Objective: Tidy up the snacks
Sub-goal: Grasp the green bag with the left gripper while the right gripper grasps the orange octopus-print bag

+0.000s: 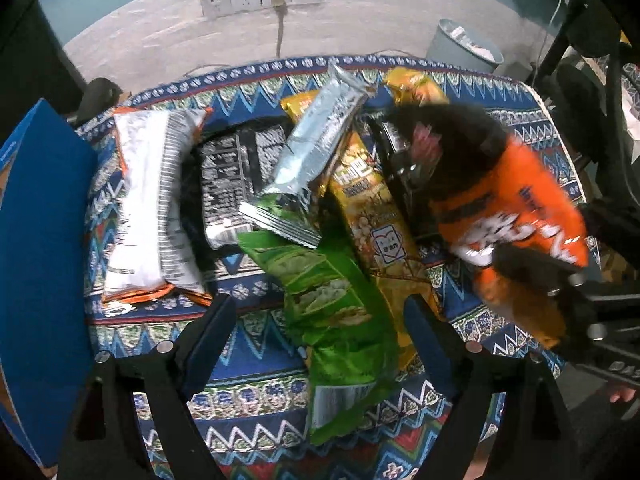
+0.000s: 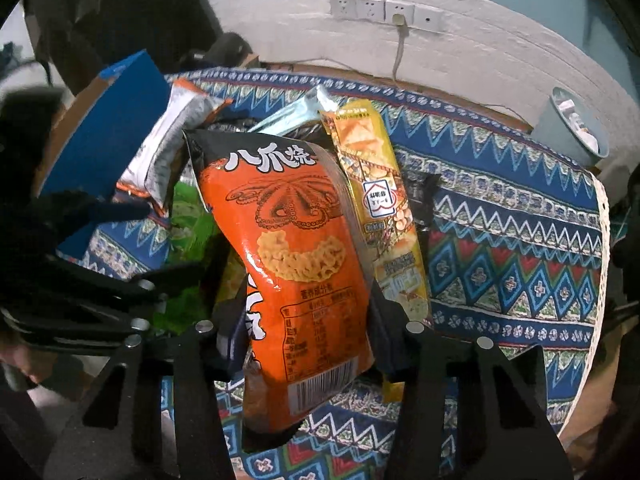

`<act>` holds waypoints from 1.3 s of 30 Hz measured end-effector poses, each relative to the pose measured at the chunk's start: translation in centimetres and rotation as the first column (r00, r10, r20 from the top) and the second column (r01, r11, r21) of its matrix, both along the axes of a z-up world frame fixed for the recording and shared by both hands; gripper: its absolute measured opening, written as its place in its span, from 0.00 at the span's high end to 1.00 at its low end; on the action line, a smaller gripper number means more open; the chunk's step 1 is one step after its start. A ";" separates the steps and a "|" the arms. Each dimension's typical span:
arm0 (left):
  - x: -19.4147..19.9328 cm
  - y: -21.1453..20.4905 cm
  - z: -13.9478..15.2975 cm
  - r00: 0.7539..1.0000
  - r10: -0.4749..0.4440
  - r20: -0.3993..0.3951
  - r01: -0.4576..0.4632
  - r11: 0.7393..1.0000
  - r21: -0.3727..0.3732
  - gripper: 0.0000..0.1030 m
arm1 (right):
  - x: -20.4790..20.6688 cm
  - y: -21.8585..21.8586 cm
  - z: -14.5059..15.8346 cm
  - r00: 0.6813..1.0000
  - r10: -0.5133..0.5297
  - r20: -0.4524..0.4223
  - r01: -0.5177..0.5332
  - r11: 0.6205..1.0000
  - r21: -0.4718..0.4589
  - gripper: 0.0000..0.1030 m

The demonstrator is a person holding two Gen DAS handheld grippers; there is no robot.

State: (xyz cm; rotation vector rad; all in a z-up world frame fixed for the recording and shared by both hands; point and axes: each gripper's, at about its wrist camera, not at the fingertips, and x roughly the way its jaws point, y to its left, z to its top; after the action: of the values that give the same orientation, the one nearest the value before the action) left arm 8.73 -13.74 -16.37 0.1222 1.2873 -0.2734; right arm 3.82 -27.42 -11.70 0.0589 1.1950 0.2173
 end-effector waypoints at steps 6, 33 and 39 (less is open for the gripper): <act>0.5 -1.4 -1.7 0.999 -0.043 -0.014 0.043 0.999 0.020 0.16 | 0.5 -0.5 0.3 1.000 -0.024 0.017 0.024 0.999 0.021 0.52; -4.6 3.3 3.5 0.981 -0.141 0.133 0.133 0.989 0.065 0.66 | 1.0 2.4 3.4 0.995 0.026 0.097 -0.027 1.000 0.006 0.52; -5.5 3.9 5.9 0.967 -0.157 0.201 0.145 0.987 0.072 0.66 | 0.7 3.4 4.3 0.993 0.031 0.115 -0.032 0.999 0.000 0.52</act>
State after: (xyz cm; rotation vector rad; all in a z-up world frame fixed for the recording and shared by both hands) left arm 3.28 -9.80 -10.51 0.2911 1.0813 -0.3455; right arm 4.55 -24.04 -7.37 0.0286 1.0811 0.2464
